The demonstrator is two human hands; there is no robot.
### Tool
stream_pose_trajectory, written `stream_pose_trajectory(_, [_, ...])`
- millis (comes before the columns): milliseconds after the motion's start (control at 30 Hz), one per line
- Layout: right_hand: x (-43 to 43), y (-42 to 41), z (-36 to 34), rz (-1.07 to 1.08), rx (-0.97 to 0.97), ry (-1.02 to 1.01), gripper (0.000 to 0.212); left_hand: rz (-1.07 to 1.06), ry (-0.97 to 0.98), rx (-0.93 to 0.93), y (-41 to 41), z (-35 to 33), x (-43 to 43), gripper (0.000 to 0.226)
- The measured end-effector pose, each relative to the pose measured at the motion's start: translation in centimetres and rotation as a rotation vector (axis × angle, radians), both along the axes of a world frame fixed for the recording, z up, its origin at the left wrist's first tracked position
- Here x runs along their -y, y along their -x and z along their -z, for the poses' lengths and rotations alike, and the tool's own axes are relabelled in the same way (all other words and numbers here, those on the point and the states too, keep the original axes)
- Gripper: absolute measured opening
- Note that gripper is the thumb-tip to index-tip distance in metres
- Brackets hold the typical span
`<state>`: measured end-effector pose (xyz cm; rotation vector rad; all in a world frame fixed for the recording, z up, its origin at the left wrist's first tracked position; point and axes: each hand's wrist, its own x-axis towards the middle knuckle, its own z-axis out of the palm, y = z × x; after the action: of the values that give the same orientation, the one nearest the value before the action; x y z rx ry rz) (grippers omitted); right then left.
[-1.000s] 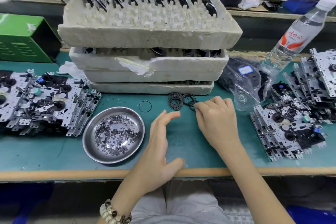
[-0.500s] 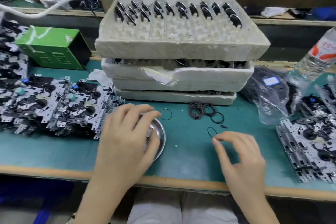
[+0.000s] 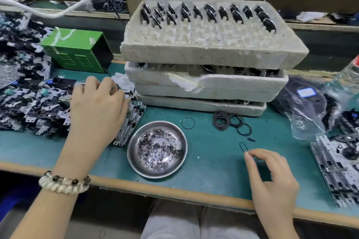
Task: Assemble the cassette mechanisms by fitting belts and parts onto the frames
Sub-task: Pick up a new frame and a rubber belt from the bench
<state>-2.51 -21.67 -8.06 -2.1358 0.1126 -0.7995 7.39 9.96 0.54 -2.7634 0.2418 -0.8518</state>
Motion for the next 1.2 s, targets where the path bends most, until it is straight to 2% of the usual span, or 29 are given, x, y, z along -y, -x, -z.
stream_pose_trajectory(100, [0.3,0.1,-0.1,0.009,0.001,-0.025,0.003,0.046,0.1,0.036,-0.3,-0.7,-0.8,0.038])
stream_pose_trajectory(233, [1.3,0.1,-0.2,0.053,0.006,-0.032,0.003,-0.008,0.495,-0.029,-0.9,-2.7,-3.7,0.049])
stream_pose_trajectory(367, [1.6,0.1,-0.3,0.06,-0.022,-0.112,0.006,0.09,0.9,-0.152,-0.5,-4.7,-5.2,0.035])
stream_pose_trajectory(433, [1.4,0.1,-0.3,0.067,-0.026,-0.144,0.005,0.099,0.97,-0.2,0.4,-5.2,-3.8,0.031])
stream_pose_trajectory(533, [1.4,0.0,-0.3,0.094,-0.017,-0.203,0.007,0.137,0.916,-0.268,2.4,-5.5,0.7,0.028])
stream_pose_trajectory(633, [1.6,0.1,-0.3,0.113,-0.014,-0.256,0.009,0.245,0.953,-0.432,4.2,-4.3,6.2,0.024])
stream_pose_trajectory(733, [1.9,0.1,-0.3,0.141,-0.02,-0.351,0.01,0.312,1.256,-0.682,5.1,-1.6,11.4,0.031])
stream_pose_trajectory(800, [2.1,0.1,-0.2,0.164,-0.014,-0.447,0.012,0.25,1.377,-0.841,5.3,0.7,14.3,0.042])
stream_pose_trajectory(867, [2.4,0.1,-0.2,0.18,0.004,-0.526,0.016,0.174,1.239,-0.836,5.4,2.7,16.1,0.041])
stream_pose_trajectory(967, [2.5,0.1,-0.2,0.178,0.015,-0.585,0.006,0.132,0.929,-0.73,6.0,4.1,17.0,0.035])
stream_pose_trajectory(1067, [2.2,0.0,-0.2,0.161,0.021,-0.557,0.004,0.054,0.662,-0.729,6.1,4.6,17.2,0.01])
stream_pose_trajectory(1133, [2.2,-0.1,-0.1,0.143,0.035,-0.542,0.006,-0.001,0.525,-0.736,6.1,4.3,17.4,0.014])
stream_pose_trajectory(1200, [2.3,-0.3,0.1,0.131,0.052,-0.534,0.011,0.012,0.485,-0.699,5.7,3.1,17.4,0.017])
